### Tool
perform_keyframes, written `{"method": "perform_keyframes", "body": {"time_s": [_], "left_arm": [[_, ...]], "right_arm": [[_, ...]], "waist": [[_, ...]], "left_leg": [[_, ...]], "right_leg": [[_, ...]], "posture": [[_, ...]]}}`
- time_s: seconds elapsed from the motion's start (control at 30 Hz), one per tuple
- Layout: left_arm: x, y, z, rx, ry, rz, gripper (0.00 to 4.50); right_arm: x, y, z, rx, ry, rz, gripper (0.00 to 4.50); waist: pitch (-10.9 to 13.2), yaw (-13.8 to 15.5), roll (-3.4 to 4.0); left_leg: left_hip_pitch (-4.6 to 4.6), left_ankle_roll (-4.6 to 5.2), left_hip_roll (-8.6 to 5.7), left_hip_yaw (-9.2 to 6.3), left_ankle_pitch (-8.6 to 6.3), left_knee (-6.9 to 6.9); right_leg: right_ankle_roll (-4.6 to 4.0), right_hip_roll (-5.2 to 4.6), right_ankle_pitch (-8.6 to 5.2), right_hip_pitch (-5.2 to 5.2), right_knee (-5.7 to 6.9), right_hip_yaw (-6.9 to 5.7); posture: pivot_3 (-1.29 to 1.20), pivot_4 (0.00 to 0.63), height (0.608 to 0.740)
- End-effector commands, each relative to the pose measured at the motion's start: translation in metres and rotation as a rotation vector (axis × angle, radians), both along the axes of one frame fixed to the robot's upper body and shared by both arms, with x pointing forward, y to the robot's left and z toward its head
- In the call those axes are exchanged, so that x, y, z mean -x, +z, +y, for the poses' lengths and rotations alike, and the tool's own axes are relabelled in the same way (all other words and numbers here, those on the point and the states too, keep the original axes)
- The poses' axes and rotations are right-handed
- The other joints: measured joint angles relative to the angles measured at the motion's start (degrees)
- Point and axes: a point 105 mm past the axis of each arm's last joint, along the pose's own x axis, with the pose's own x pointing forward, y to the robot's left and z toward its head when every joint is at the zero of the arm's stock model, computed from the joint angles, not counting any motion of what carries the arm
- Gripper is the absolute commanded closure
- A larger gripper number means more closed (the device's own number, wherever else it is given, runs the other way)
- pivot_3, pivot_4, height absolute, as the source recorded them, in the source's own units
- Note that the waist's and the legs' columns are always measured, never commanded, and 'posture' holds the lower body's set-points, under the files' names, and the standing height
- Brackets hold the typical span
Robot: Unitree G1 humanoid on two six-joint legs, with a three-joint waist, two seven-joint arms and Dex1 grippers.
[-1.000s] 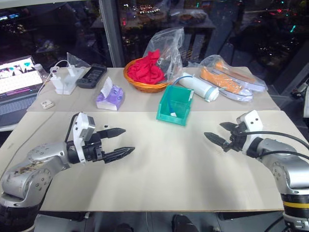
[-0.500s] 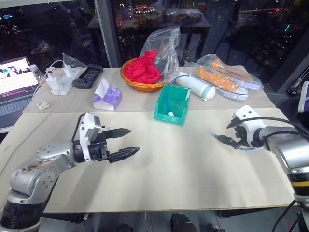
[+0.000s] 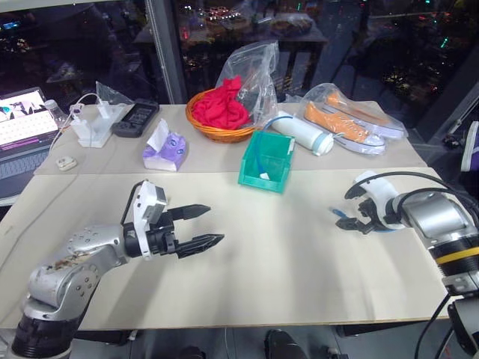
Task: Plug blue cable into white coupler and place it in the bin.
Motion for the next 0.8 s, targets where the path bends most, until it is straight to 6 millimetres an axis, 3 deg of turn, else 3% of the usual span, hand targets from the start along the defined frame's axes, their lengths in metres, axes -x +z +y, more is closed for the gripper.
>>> {"method": "perform_keyframes", "body": {"time_s": [0.03,0.33,0.53,0.67,0.8], "left_arm": [[0.004,0.011,0.000,-0.002,0.000,-0.062,0.00],[0.001,0.013,0.003,-0.003,0.028,-0.068,0.00],[0.001,0.013,0.003,-0.004,0.032,-0.068,0.00],[0.001,0.015,0.003,-0.005,0.031,-0.068,0.00],[0.001,0.015,0.003,-0.016,0.023,-0.065,0.00]], "right_arm": [[0.000,-0.011,-0.001,0.000,-0.003,0.025,1.37],[0.007,-0.018,0.016,-0.053,0.101,0.059,4.43],[0.013,-0.003,0.050,-0.130,0.265,0.000,4.47],[0.037,0.029,0.113,-0.222,0.590,-0.126,4.47],[0.058,0.036,0.163,-0.287,0.742,-0.148,4.47]], "waist": [[-0.03,-0.04,-0.06],[-0.04,-0.14,-0.13],[-0.04,-0.37,-0.12],[0.01,-1.05,-0.06],[0.03,-1.22,-0.03]], "left_leg": [[0.01,0.00,0.00,0.00,0.00,0.00],[0.43,0.01,0.00,-0.10,-0.01,0.12],[0.36,0.02,0.00,-0.26,-0.02,0.12],[0.21,0.02,0.00,-0.37,-0.02,0.12],[0.06,-0.01,0.00,-0.71,0.00,0.13]], "right_leg": [[0.00,0.00,0.00,0.03,0.00,0.00],[0.06,0.00,0.03,0.66,-0.13,-0.08],[0.05,0.00,0.02,0.63,-0.14,-0.23],[0.05,0.00,0.02,0.56,-0.12,-0.30],[0.03,-0.01,0.02,0.55,-0.14,-0.61]], "posture": [[0.00,0.150,0.723],[0.00,0.150,0.723],[0.00,0.150,0.723],[0.00,0.150,0.723],[0.00,0.150,0.723]]}}
